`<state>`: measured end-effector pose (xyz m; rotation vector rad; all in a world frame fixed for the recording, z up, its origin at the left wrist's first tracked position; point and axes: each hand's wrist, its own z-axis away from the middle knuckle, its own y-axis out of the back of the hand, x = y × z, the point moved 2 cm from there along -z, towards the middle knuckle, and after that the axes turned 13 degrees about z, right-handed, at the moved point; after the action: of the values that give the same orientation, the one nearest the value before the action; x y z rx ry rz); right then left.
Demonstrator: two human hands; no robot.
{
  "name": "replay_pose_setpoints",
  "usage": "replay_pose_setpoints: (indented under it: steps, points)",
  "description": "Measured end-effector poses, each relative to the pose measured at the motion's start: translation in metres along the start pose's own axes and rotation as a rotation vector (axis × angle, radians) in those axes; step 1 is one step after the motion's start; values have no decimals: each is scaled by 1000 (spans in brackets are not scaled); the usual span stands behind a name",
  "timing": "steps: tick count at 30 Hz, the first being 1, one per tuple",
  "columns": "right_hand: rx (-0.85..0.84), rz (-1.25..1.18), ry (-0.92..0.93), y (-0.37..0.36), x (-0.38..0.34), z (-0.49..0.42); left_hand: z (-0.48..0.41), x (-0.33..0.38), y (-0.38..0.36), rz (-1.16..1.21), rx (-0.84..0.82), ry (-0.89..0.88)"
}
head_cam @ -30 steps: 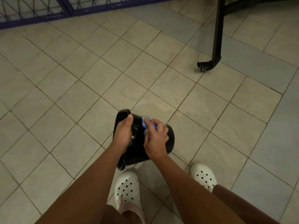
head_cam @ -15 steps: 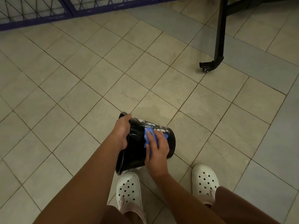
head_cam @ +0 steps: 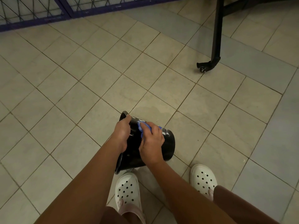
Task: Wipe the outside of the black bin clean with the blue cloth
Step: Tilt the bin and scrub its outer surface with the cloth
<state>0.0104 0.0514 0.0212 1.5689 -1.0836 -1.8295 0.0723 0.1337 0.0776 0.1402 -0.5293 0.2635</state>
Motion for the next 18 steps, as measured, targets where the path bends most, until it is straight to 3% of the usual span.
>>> replay_pose_setpoints:
  steps: [4, 10, 15, 18]
  points:
    - [31, 26, -60, -2, -14, 13, 0, -2, -4, 6, -3, -1]
    - [-55, 25, 57, 4, -13, -9, -1, -5, -1, 28, -4, -28]
    - [-65, 74, -212, 4, 13, -6, 3, -3, -6, 6, 15, -41]
    - [-4, 27, -172, 2, -4, 8, 1, -2, -6, 20, 32, -40]
